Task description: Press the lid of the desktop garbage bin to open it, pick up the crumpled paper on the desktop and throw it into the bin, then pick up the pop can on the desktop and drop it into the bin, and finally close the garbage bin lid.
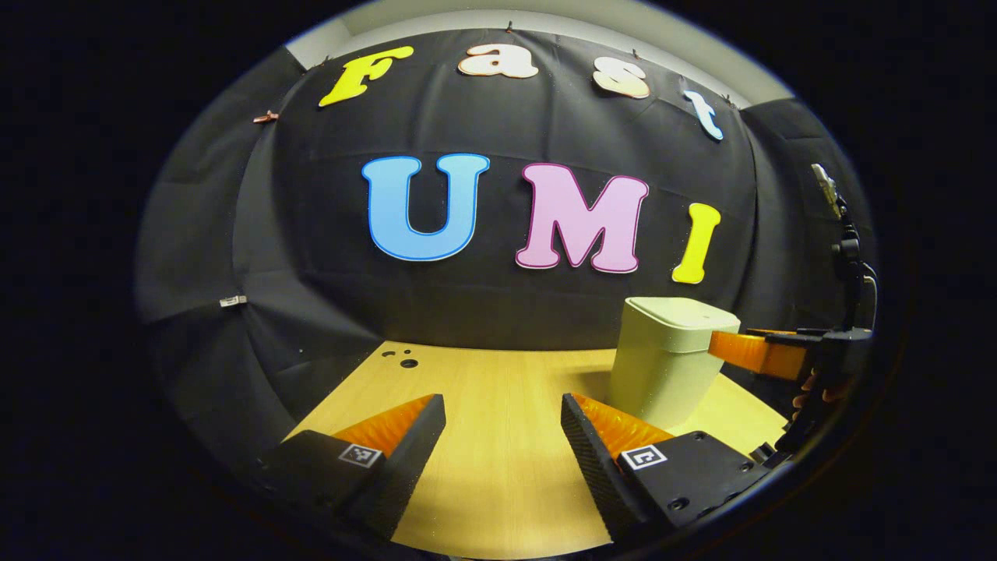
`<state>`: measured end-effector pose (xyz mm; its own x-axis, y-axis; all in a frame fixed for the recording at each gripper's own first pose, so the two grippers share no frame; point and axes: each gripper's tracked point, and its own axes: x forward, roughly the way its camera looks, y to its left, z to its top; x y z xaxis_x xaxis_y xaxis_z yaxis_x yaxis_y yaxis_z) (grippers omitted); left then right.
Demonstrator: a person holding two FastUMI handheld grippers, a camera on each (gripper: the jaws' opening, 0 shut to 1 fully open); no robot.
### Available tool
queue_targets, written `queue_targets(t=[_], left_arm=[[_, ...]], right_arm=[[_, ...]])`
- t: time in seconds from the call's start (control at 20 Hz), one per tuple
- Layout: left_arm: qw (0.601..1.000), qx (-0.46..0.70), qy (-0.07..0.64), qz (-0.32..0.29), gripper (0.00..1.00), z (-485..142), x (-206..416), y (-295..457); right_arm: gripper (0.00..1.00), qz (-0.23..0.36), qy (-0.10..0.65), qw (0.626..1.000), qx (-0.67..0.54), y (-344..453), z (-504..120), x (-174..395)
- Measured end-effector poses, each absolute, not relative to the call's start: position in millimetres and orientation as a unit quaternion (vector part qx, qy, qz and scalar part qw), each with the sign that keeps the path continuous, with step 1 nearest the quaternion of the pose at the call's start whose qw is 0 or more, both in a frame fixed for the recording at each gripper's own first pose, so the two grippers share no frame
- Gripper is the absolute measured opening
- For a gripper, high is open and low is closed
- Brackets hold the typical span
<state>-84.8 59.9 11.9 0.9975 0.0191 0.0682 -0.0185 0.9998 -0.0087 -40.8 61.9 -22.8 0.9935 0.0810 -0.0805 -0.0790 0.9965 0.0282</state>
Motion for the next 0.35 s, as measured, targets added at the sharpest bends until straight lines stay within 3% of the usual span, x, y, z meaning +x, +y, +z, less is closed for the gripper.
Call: queue_targets(t=[0.35], left_arm=[[1.000,-0.010,-0.017,-0.007,0.96,-12,-95,56]], right_arm=[[0.98,0.056,0.082,0.995,0.011,86,-59,-66]])
